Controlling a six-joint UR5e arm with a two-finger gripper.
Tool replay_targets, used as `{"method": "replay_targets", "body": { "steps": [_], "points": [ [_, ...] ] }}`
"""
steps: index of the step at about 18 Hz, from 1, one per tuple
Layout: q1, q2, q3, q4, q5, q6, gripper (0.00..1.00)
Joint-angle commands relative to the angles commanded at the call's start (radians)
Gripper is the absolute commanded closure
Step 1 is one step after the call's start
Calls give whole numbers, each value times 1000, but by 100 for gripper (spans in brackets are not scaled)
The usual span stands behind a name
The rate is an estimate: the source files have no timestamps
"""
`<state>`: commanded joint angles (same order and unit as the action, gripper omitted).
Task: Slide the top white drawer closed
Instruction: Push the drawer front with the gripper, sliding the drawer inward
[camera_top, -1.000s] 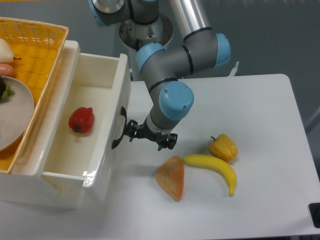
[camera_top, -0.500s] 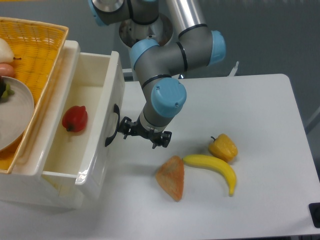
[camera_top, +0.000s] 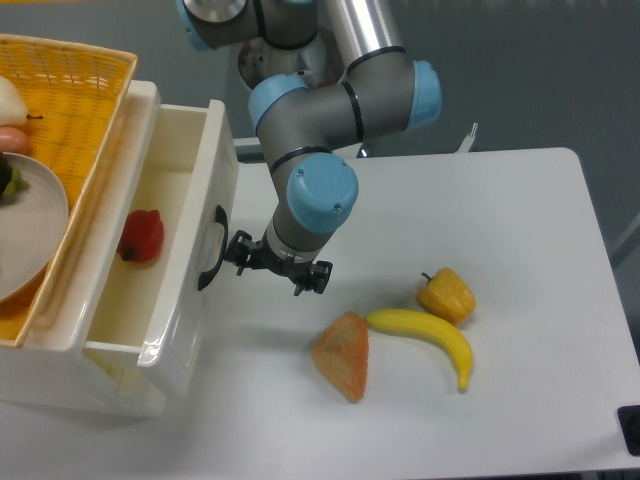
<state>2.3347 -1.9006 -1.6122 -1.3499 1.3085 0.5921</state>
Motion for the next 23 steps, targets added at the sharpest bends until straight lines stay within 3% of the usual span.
{"method": "replay_targets", "body": {
  "steps": [23],
  "points": [
    [-71, -3, 6, 8, 8, -5, 0]
  ]
}}
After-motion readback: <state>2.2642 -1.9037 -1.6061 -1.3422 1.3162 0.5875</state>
